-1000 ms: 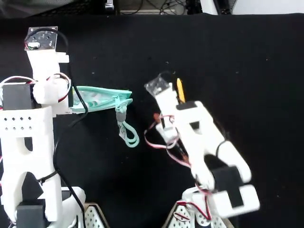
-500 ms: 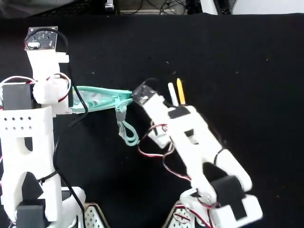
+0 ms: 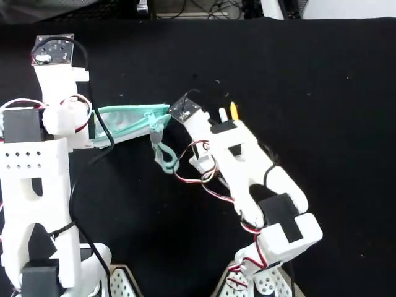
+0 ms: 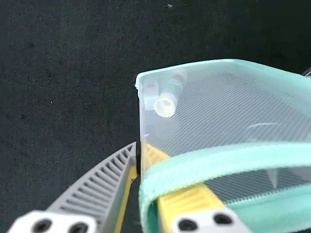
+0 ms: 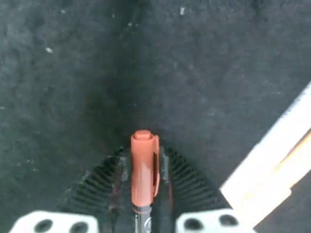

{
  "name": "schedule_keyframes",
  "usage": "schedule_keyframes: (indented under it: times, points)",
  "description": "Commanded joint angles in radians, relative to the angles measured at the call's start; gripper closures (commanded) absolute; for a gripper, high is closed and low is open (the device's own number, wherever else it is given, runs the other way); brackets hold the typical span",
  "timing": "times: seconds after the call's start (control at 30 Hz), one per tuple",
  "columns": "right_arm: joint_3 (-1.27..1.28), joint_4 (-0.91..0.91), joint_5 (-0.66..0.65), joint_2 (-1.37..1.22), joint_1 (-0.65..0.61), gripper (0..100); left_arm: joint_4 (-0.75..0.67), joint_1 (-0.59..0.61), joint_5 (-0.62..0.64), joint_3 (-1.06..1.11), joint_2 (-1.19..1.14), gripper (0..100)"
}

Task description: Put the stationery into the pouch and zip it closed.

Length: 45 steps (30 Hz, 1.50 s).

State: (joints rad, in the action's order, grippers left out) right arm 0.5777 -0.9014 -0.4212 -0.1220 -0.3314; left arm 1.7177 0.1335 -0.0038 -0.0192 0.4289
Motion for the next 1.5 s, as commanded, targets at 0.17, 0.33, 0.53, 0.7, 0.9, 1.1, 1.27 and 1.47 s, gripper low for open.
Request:
schedule_keyframes:
  times: [0.17,0.33,0.53,0.7,0.9,1.1,1.27,1.47]
  points:
    - [0.134,-0.008,0.015,0.332,0.003,98.6,-0.011,-0.012,-0.005,0.007,0.002,97]
    - [0.309,-0.014,0.015,0.766,0.003,98.6,-0.011,-0.012,-0.005,0.007,0.002,97]
    - [0.317,-0.118,0.058,1.273,-0.005,98.6,-0.009,-0.013,-0.005,0.007,0.002,97]
    - [0.209,-0.072,0.224,1.540,-0.020,98.6,-0.009,-0.013,-0.005,0.007,0.002,97]
    - [0.186,0.318,0.276,1.587,-0.269,97.1,-0.008,-0.013,-0.005,0.007,0.002,97]
    - [0.214,0.615,0.276,1.492,-0.459,97.3,-0.006,-0.013,-0.005,0.008,0.002,97]
    - [0.225,0.692,0.282,1.400,-0.523,97.4,-0.006,-0.013,-0.005,0.008,0.002,97]
    - [0.346,0.870,0.282,1.328,-0.551,98.5,-0.009,-0.013,-0.003,0.008,0.002,97]
